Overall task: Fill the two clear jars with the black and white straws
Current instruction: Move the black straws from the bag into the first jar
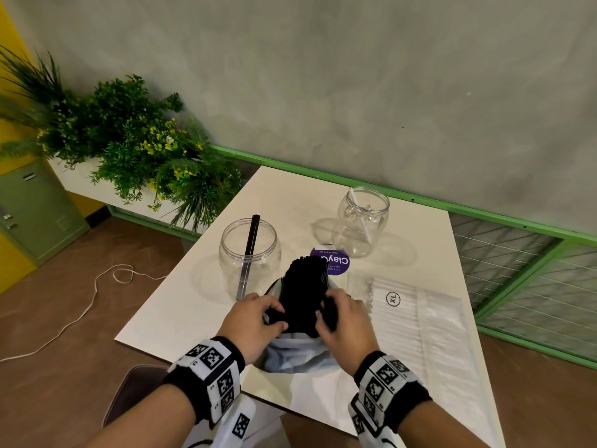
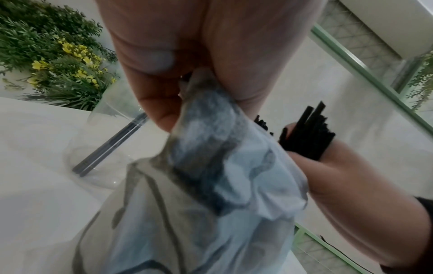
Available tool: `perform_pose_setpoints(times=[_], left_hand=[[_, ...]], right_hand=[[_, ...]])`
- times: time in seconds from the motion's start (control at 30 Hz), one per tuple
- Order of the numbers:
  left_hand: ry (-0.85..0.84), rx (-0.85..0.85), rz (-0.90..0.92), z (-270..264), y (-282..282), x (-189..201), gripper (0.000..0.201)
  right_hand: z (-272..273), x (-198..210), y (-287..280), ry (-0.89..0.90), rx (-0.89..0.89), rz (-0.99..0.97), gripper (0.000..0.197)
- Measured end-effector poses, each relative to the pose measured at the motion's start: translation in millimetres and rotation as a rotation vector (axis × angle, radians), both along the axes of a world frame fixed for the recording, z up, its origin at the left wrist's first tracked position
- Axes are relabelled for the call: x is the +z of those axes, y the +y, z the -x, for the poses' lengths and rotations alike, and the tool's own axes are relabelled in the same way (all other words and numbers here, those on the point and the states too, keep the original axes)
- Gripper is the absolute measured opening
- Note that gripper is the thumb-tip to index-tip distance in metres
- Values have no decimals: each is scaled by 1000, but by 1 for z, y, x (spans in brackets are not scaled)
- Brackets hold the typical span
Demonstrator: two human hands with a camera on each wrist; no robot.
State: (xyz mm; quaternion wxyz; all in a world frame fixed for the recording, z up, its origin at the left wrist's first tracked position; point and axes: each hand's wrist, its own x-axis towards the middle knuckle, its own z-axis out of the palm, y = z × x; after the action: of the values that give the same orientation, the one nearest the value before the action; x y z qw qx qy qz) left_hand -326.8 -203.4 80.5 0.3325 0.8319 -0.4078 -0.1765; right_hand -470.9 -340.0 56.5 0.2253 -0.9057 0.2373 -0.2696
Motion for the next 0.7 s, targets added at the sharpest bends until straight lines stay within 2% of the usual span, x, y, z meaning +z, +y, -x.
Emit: perform_pose_setpoints(times=[0.07,0.13,0.2,0.33,0.4,0.5,0.6,0.7], left_hand=[[-2,15,14,0,1,0,17],[-3,21,23,1,2,0,17],[-1,25,30,1,1,1,17],[0,26,26,1,1,2,18],[1,22,26,1,1,2,18],[0,17,25,1,1,3,18],[4,16,25,1,0,3,19],[6,11,24,1,-1,4,19]], right_hand=[[4,5,-8,-81,0,16,60],[6,8,-16,-114,16,126,71],[7,13,-22,-107,16,248,70],[8,15,-39,-29,-3,349,45],[9,15,-45,-58,-7,251,34],[10,21,-44,-223,15,-11,20],[6,25,-40,-283,35,-141,32],[1,19,-45,-195,76,-80,34]])
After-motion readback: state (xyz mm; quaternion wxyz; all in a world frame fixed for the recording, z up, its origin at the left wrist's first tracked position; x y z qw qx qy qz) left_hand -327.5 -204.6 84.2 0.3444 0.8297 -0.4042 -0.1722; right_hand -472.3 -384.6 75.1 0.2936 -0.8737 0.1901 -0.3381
